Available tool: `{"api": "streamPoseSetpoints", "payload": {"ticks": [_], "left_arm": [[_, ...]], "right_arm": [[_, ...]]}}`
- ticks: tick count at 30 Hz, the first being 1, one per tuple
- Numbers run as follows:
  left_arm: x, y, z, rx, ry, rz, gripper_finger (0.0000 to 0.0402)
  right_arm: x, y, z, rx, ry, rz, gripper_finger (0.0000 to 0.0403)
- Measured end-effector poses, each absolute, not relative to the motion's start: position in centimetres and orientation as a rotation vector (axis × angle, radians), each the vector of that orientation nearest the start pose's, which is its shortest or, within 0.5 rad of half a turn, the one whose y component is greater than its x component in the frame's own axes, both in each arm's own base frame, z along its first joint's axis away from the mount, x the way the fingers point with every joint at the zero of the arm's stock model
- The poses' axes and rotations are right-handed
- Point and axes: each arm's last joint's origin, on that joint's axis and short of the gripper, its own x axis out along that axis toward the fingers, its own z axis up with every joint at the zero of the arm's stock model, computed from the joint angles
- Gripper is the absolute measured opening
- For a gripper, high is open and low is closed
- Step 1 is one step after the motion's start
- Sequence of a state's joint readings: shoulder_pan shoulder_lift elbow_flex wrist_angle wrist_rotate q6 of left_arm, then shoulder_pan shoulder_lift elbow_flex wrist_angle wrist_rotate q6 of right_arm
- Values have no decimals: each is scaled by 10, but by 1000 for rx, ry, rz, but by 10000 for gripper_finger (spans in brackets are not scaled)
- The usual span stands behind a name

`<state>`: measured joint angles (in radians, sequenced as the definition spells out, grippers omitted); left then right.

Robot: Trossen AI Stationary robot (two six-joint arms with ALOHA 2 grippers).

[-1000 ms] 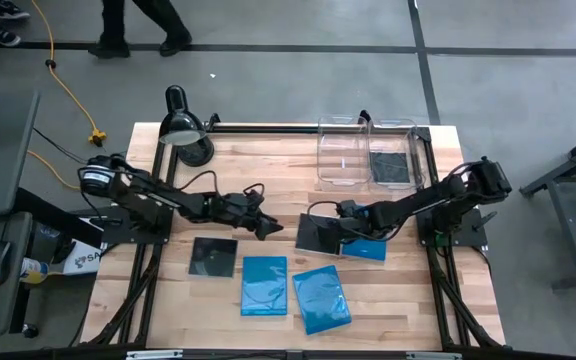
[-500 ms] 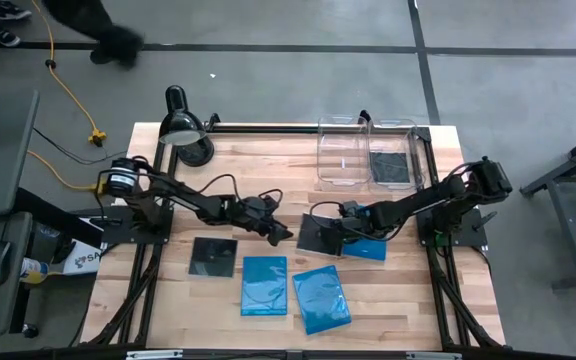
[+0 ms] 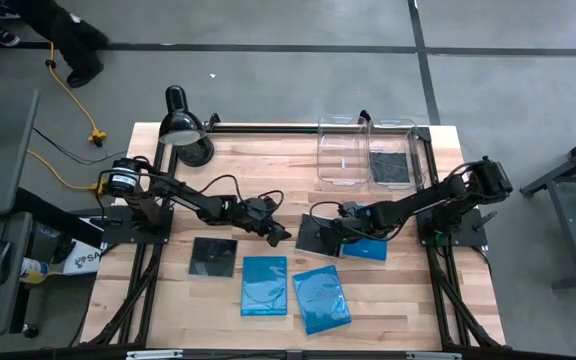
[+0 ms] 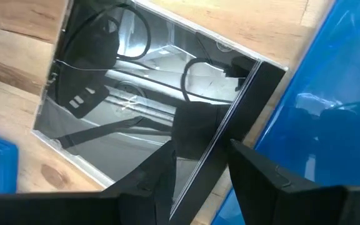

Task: Pick & place jewel cases by type
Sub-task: Put the right black CD case into the right transparent bin

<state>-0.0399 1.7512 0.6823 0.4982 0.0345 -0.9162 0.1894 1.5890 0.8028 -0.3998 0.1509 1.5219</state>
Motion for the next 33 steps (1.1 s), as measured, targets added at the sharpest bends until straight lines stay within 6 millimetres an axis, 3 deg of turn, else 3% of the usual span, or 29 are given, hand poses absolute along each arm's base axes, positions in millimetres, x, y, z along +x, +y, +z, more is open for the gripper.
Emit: {"api": "streamPoseSetpoints", "payload": {"ticks": [22,33], "left_arm": [[313,-13,117,-848,663,233,236],[313,-13,117,-850,659,232,236]], "right_arm": [[283,21,150,1156,886,-767,131],[281,22,149,1169,931,-761,131]]}}
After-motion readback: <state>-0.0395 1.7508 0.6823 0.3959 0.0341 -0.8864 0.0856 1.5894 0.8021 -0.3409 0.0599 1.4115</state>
